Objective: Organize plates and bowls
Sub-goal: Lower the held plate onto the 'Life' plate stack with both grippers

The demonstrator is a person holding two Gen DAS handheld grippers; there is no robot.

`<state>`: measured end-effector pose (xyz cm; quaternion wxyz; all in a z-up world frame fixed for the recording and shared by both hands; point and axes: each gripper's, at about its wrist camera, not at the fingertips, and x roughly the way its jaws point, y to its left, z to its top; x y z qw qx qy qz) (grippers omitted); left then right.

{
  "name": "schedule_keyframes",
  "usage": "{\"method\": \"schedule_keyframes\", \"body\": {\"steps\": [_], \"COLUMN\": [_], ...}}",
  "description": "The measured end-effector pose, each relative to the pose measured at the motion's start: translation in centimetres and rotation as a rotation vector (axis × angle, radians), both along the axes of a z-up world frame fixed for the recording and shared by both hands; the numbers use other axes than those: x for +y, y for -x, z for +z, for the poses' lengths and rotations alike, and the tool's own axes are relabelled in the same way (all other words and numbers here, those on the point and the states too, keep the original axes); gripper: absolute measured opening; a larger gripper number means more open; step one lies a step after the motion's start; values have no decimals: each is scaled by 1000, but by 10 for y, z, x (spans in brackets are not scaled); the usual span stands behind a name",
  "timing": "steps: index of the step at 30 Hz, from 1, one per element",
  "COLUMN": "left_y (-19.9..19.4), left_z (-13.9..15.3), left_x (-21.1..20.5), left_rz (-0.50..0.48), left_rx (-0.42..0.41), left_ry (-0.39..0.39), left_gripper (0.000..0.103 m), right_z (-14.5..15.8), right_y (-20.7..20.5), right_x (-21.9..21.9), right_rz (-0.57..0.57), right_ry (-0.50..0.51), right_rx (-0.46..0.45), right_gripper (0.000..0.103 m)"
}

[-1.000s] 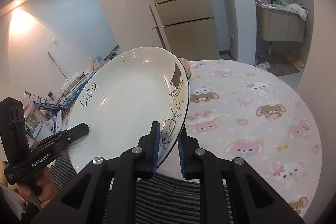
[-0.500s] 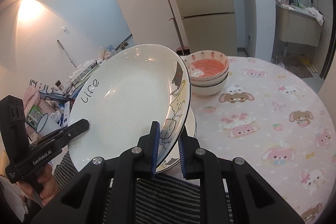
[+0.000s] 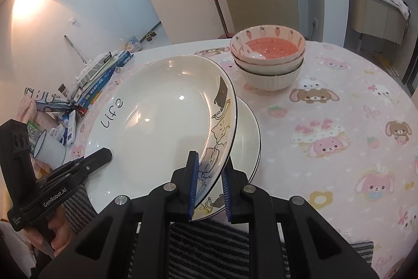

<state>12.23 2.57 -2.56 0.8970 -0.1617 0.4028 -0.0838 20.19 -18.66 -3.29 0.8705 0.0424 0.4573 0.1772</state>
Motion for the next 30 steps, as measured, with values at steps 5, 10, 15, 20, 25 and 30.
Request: {"method": "schedule_keyframes", "body": {"steps": [5, 10, 15, 20, 25, 30], "left_y": [-3, -6, -7, -9, -10, -9], "left_z": [-12, -18, -22, -27, -29, -28], "left_x": [-1, -2, -4, -8, -10, -14], "left_rz": [-1, -5, -3, -6, -10, -11], "left_rx": [20, 35, 41, 51, 55, 47], "left_ry": [-17, -31, -48, -66, -79, -110], "left_gripper": [21, 21, 21, 22, 22, 22], "right_z": [-14, -22, -28, -33, -35, -34], "right_y": [-6, -9, -10, -8, -7, -4], "right_x": [0, -1, -2, 0, 1, 3], "right_rz": [0, -1, -4, -7, -8, -9], "right_ry": [-3, -8, -4, 24, 49, 87], "right_rx": [27, 45, 53, 50, 36, 18], "right_gripper": [18, 18, 18, 19, 19, 20]}}
